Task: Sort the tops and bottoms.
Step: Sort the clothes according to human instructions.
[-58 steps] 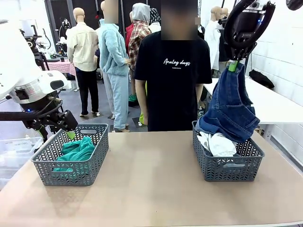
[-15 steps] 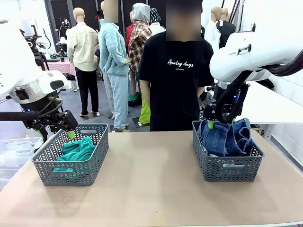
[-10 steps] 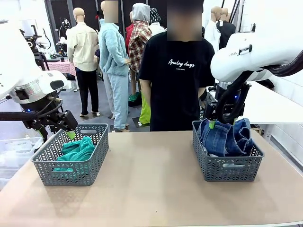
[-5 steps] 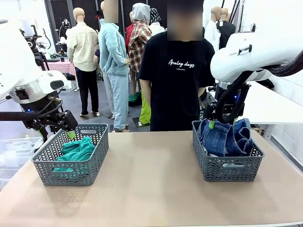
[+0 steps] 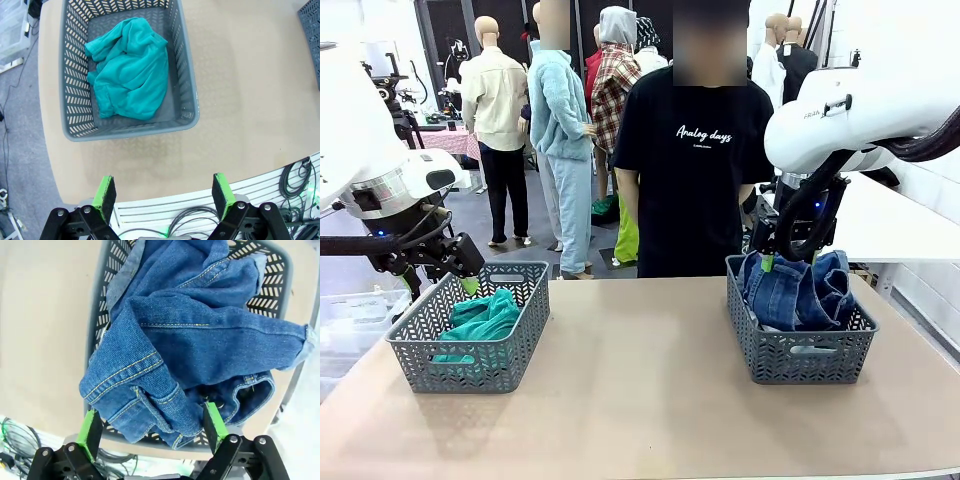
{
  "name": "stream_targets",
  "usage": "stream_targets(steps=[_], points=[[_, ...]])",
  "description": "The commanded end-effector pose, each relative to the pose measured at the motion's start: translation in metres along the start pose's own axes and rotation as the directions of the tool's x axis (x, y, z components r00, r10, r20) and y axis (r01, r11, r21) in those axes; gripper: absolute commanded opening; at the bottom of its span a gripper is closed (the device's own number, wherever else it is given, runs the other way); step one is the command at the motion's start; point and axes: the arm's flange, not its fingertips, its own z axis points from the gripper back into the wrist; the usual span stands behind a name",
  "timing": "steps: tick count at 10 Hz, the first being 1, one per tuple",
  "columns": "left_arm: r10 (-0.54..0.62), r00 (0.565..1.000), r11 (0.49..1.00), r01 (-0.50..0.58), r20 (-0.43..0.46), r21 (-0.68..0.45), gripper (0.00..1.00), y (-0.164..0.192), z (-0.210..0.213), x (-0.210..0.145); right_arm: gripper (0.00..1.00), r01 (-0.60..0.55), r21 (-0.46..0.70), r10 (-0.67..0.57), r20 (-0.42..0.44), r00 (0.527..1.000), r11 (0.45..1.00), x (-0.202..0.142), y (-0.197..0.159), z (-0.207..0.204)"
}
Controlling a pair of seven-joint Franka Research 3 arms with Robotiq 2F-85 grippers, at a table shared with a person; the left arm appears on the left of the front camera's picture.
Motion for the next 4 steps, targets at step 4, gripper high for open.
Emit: stream_targets(steps=[4], points=[[-0.014, 1.000, 1.000, 0.014, 0.002, 0.002, 1.00, 0.0019, 0.0000, -0.0013, 1.00, -0.011, 0.000, 0.011, -0.002, 1.000, 1.000, -0.0003, -0.0002, -0.0006]])
